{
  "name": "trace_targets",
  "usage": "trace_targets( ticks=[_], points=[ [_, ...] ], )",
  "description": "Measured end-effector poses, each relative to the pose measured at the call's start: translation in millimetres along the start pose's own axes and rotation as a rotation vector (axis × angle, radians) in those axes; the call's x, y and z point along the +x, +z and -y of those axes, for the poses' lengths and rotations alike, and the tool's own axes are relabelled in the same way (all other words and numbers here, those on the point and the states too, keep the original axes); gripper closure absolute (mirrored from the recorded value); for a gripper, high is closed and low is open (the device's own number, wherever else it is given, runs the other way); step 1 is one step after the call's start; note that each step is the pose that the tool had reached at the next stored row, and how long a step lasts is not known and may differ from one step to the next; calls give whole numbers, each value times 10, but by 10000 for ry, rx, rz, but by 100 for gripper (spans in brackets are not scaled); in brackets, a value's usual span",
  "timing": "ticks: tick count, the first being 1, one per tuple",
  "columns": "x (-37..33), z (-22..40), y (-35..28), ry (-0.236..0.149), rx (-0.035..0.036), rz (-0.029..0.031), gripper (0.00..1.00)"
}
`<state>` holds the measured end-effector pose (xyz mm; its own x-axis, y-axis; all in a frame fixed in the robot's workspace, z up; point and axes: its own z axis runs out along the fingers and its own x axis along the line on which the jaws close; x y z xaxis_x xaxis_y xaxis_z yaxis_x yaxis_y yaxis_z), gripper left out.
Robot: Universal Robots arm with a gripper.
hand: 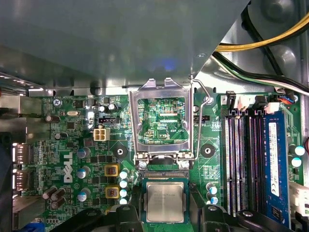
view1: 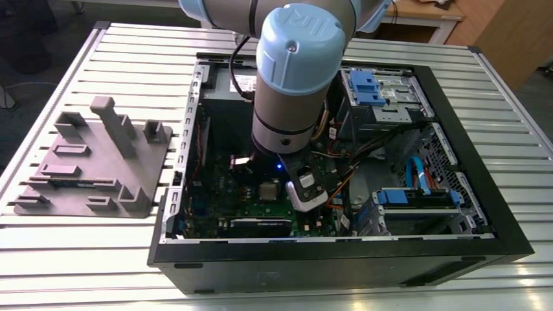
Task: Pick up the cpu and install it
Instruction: 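Place the cpu into insertion slot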
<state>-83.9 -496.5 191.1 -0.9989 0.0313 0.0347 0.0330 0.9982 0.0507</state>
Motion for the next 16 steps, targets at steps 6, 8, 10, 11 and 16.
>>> trace_targets(
  ticks=[6,8,10,11,16],
  points=[
    [0,0,2,-1,0,0,52],
    [0,0,2,-1,0,0,46],
    [0,0,3,0,-1,0,46],
    [0,0,3,0,-1,0,46],
    [0,-2,-18,0,-3,2,46]
  ],
)
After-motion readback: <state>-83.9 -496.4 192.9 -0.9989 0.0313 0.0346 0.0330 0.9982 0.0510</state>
